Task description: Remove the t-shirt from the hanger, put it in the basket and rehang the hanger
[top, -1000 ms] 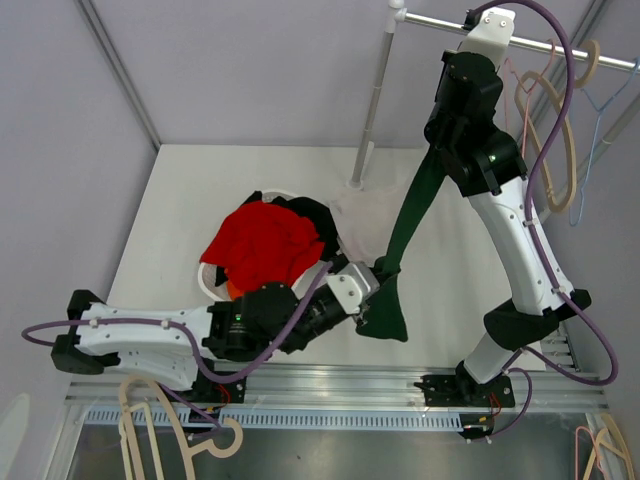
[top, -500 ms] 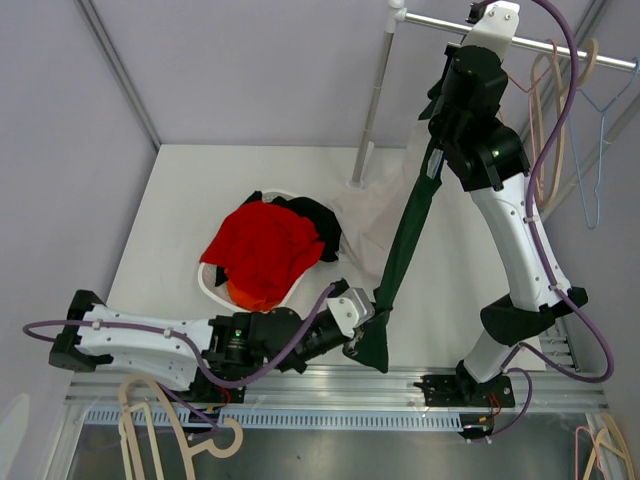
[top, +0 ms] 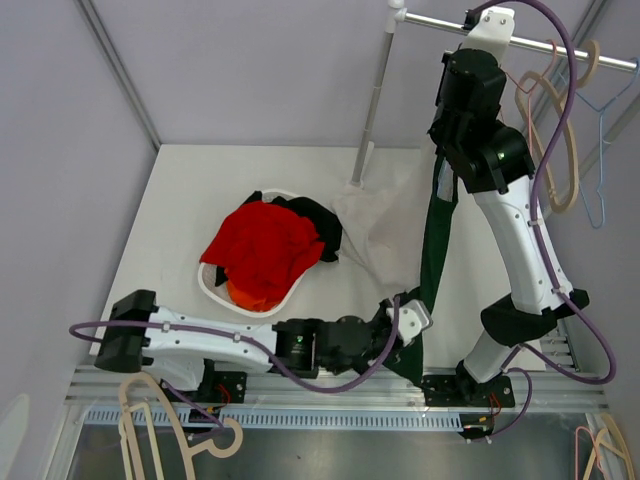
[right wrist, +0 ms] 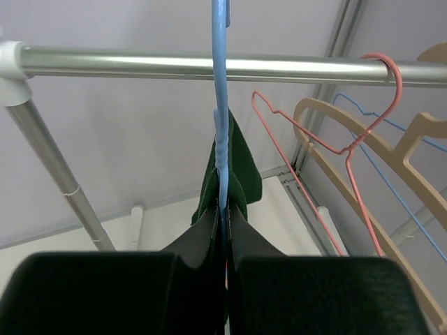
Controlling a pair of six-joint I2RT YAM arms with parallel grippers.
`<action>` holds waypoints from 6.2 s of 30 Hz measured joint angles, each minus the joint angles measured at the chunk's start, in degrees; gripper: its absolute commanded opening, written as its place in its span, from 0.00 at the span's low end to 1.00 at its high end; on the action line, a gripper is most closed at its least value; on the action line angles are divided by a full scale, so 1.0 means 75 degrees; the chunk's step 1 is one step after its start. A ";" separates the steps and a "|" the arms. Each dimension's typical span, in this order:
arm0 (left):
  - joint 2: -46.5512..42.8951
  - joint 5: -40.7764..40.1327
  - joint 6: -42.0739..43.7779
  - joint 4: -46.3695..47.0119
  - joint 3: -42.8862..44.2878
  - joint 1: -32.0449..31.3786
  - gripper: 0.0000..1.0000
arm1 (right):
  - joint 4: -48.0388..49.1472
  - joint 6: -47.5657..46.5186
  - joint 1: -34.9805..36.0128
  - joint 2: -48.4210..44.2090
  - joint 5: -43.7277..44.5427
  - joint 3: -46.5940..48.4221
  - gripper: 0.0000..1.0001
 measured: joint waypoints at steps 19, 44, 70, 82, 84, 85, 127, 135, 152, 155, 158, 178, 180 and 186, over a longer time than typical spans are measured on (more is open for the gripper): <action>0.2259 0.1463 -0.0985 -0.2827 0.3401 0.3066 0.01 | -0.1107 0.0673 0.1711 -0.1813 0.0291 -0.0361 0.00; 0.4503 0.2087 -0.1807 -0.6400 0.8262 0.5957 0.01 | -0.4109 0.2678 0.1988 -0.3159 -0.2256 -0.0076 0.00; 0.0533 0.2897 -0.0892 -0.4672 0.8180 0.6204 0.01 | -0.0746 0.0551 0.1845 -0.2130 -0.1090 -0.1154 0.00; -0.0670 0.2095 0.0944 -0.3736 0.9028 0.6875 0.01 | 0.0312 0.0023 -0.0452 -0.0702 -0.1818 0.0181 0.00; -0.0720 0.2008 0.1183 -0.3471 0.9028 0.7070 0.01 | 0.0417 0.0041 -0.0688 -0.0571 -0.2020 0.0236 0.00; -0.0720 0.1985 0.1256 -0.3363 0.9028 0.7230 0.01 | 0.0466 0.0064 -0.0799 -0.0495 -0.2142 0.0268 0.00; -0.1696 0.0624 -0.2323 -0.4540 0.2757 0.8480 0.01 | 0.2585 0.0484 -0.2850 0.1915 -0.3771 -0.0061 0.00; -0.1950 0.1072 -0.3150 -0.5324 0.1043 0.8480 0.01 | 0.2836 0.0624 -0.2856 0.1731 -0.3663 -0.1043 0.00; -0.3337 0.2363 -0.4622 -0.5088 -0.3150 0.8466 0.01 | 0.3179 0.0726 -0.2535 0.0603 -0.3214 -0.2573 0.00; -0.3331 0.2550 -0.4902 -0.4724 -0.3937 0.8355 0.01 | 0.3182 0.0618 -0.2340 0.0533 -0.2996 -0.2626 0.00; -0.3206 0.2661 -0.5199 -0.4368 -0.4395 0.8099 0.01 | 0.3177 0.0580 -0.2218 0.0446 -0.2859 -0.2661 0.01; -0.2224 0.2413 -0.5794 -0.3701 -0.4374 0.6991 0.01 | 0.3287 -0.0029 -0.1448 0.0137 -0.1687 -0.2667 0.00; -0.2224 0.2407 -0.5794 -0.3722 -0.4363 0.6983 0.01 | 0.3634 -0.0309 -0.1256 0.0227 -0.1084 -0.2652 0.00; -0.2139 0.2276 -0.5756 -0.4042 -0.4106 0.6849 0.01 | 0.5085 -0.1612 -0.0659 0.1107 0.0609 -0.2250 0.00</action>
